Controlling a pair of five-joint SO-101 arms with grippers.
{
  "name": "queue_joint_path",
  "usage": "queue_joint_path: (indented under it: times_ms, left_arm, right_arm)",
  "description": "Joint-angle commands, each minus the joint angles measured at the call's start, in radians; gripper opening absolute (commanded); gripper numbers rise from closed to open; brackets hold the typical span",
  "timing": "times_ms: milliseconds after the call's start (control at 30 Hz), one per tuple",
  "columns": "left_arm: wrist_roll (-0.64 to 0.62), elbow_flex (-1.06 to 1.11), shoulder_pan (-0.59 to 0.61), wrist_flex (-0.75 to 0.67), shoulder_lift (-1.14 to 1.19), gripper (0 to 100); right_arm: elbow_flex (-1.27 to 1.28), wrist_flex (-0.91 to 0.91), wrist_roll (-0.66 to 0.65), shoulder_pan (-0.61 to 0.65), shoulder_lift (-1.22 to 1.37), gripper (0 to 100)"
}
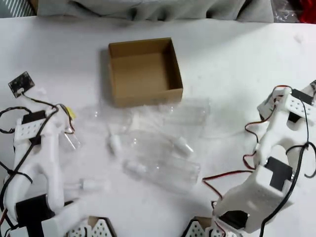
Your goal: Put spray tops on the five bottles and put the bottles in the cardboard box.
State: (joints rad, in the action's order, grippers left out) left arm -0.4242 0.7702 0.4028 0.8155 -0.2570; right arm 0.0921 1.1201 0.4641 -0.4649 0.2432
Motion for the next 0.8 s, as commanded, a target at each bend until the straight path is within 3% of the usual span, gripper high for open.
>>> queue_joint_path:
  times_ms: [0, 333, 500, 767]
  left_arm:
    - [0.006, -0.008, -0.004, -0.017, -0.002, 2]
    - [0.006, -0.008, -0.005, -0.017, -0.002, 2]
    - [0.006, -0.008, -0.004, -0.017, -0.002, 2]
    - [0.006, -0.008, -0.002, -0.017, -0.002, 2]
  right_arm:
    - [-0.051, -0.077, 0.014, 0.028, 0.054, 8.4]
    - [-0.094, -0.07, -0.008, 0.067, 0.124, 9.0]
    - [-0.092, -0.031, -0.074, 0.073, 0.127, 17.6]
    - [-0.087, -0.07, -0.075, 0.096, 0.14, 10.5]
